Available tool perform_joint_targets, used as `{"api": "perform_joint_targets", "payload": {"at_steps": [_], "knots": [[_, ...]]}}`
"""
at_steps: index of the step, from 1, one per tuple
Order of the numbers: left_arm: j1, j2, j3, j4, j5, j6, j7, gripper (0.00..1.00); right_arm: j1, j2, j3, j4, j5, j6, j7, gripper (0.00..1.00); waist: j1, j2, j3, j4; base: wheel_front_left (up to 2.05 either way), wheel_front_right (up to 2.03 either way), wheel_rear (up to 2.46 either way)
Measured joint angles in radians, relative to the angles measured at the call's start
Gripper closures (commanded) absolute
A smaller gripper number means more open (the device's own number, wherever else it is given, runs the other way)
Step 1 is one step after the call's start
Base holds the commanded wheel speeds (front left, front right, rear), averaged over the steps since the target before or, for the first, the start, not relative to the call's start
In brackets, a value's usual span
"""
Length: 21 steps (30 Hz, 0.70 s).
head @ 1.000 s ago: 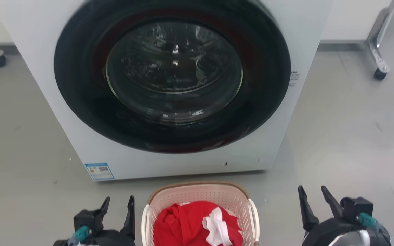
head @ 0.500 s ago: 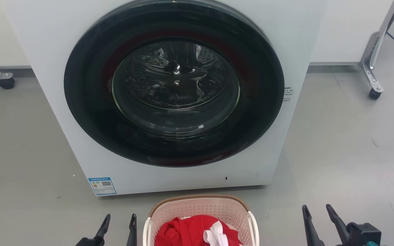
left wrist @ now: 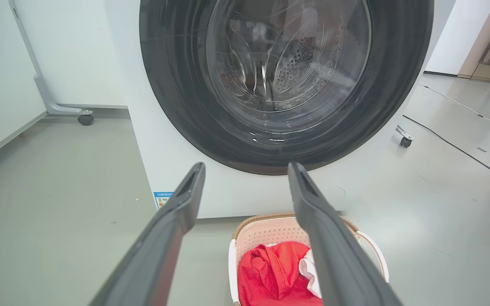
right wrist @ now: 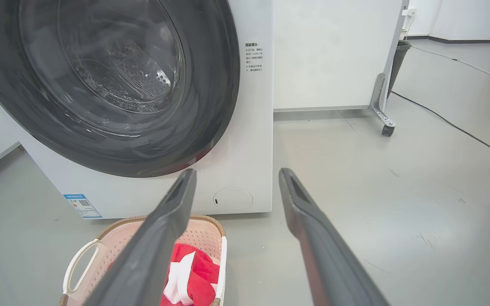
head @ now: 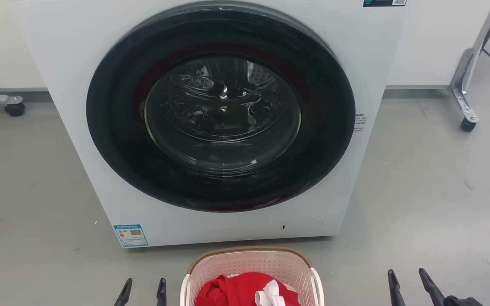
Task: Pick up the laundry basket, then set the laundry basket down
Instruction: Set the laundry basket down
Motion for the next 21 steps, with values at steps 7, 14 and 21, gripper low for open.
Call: {"api": "perform_joint_targets", "payload": {"at_steps": [7,14,21], "knots": [[0.023,-0.001,0.014,-0.035,0.009,0.008,0.0,0.0,0.021,0.0,-0.019,-0.036,-0.02,-0.001,0.0,0.0,0.0,0.0,-0.003,0.001,0.0,0.0,0.0],[0.037,-0.006,0.017,-0.057,0.01,0.008,0.0,0.0,0.03,0.0,-0.03,-0.056,-0.03,-0.002,0.0,0.0,0.0,0.0,-0.004,0.002,0.0,0.0,0.0],[0.039,-0.011,0.021,-0.069,0.02,0.009,0.0,0.0,0.048,0.001,-0.043,-0.073,-0.047,-0.009,0.0,0.0,0.0,0.0001,-0.003,0.001,0.0,0.0,0.0]]}}
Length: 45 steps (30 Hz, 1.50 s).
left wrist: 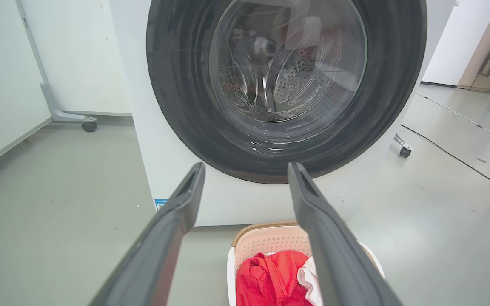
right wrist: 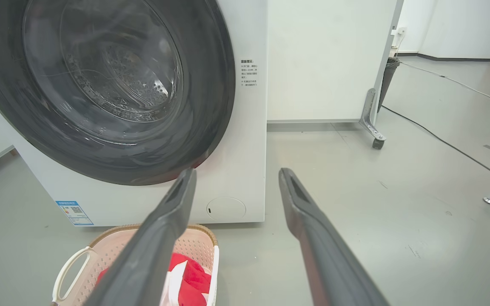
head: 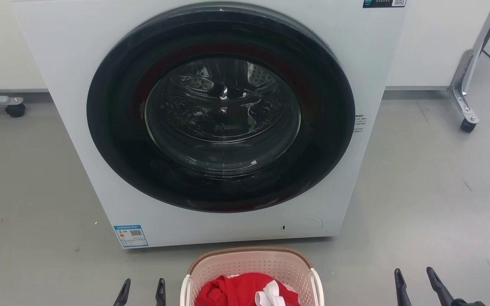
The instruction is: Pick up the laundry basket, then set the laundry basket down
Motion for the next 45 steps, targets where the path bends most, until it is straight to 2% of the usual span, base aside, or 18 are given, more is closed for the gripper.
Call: {"api": "perform_joint_targets", "payload": {"at_steps": [9,10,18,45], "knots": [[0.015,-0.001,0.007,-0.012,0.017,0.007,0.0,0.0,0.006,0.007,-0.01,-0.021,-0.018,0.0,0.0,0.0,0.0,0.0,0.004,0.0,0.0,0.0,0.0],[0.015,-0.001,0.007,-0.013,0.018,0.007,0.0,1.0,0.007,0.007,-0.013,-0.021,-0.019,0.0,0.0,1.0,0.0,0.0,0.005,0.0,0.0,0.0,0.0],[0.025,-0.006,0.019,0.015,-0.005,-0.002,0.012,1.0,0.022,0.026,-0.029,0.01,0.006,0.009,0.013,1.0,0.0,0.0,0.006,0.0,0.0,0.0,0.0],[-0.008,-0.029,0.119,0.046,-0.376,-0.065,0.123,1.0,-0.008,0.072,-0.139,0.033,0.377,0.074,0.125,1.0,0.0,0.0,0.012,0.004,0.0,0.0,0.0]]}}
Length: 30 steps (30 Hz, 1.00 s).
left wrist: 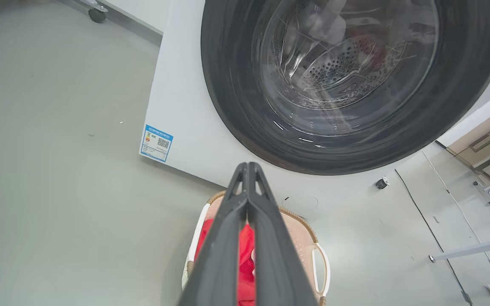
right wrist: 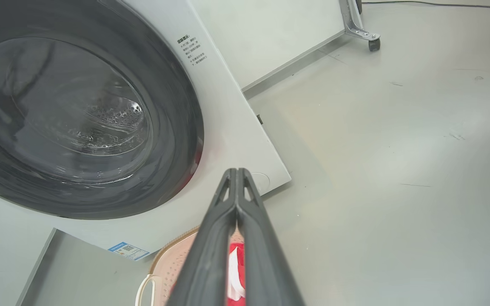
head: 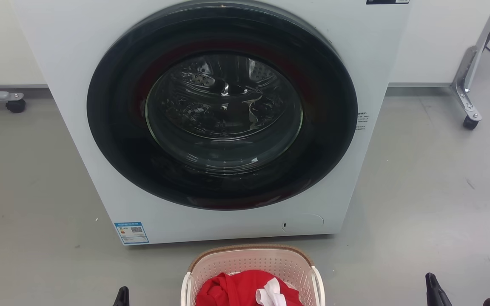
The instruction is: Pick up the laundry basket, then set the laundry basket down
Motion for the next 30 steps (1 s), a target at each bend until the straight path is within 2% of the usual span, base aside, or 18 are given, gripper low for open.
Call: {"api": "perform_joint_targets", "payload": {"at_steps": [30], "knots": [[-0.063,-0.023,0.105,0.031,-0.399,-0.079,0.109,1.0,-0.055,0.051,-0.121,0.023,0.391,0.076,0.107,1.0,0.0,0.0,0.007,0.004,0.0,0.0,0.0]]}}
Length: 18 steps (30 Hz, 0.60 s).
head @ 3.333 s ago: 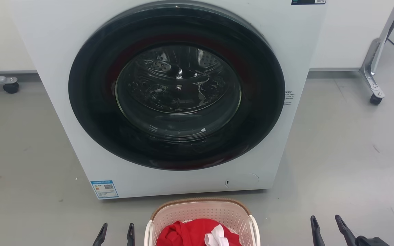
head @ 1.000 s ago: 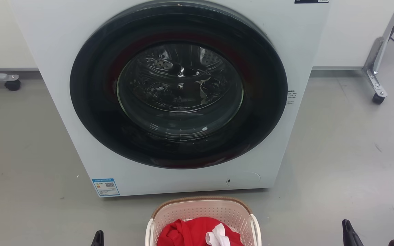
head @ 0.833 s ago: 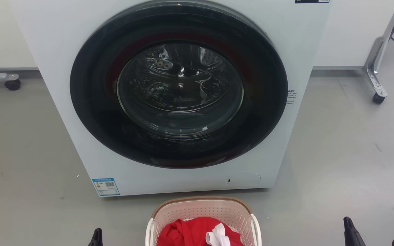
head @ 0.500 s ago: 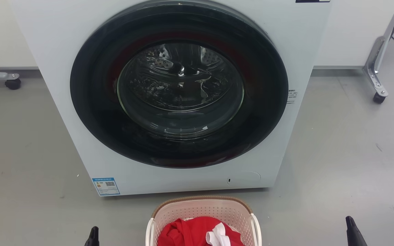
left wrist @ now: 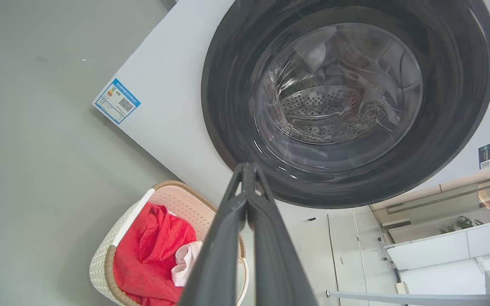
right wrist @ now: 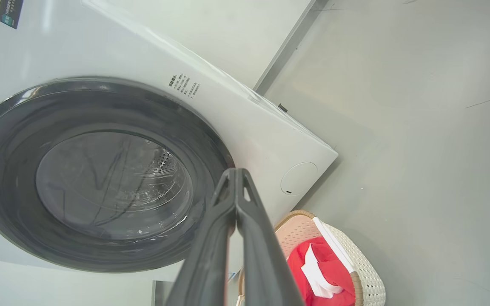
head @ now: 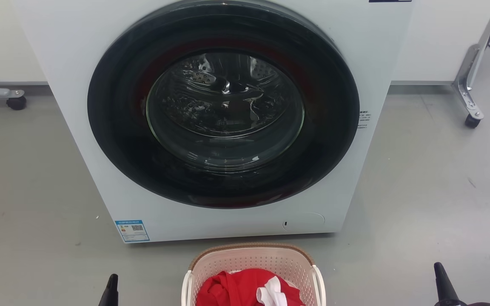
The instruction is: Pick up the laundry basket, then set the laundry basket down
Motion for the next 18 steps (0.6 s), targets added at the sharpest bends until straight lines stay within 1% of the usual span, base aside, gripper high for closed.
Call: {"api": "perform_joint_targets", "payload": {"at_steps": [4,18], "knots": [[-0.003,-0.003,0.009,0.004,-0.035,-0.009,0.009,1.0,-0.002,0.006,-0.012,0.002,0.042,0.007,0.01,1.0,0.0,0.0,0.001,0.0,0.0,0.0,0.0],[-0.035,-0.013,0.06,0.021,-0.219,-0.043,0.061,1.0,-0.023,0.028,-0.067,0.013,0.224,0.039,0.061,1.0,0.0,0.0,0.004,0.002,0.0,0.0,0.0]]}}
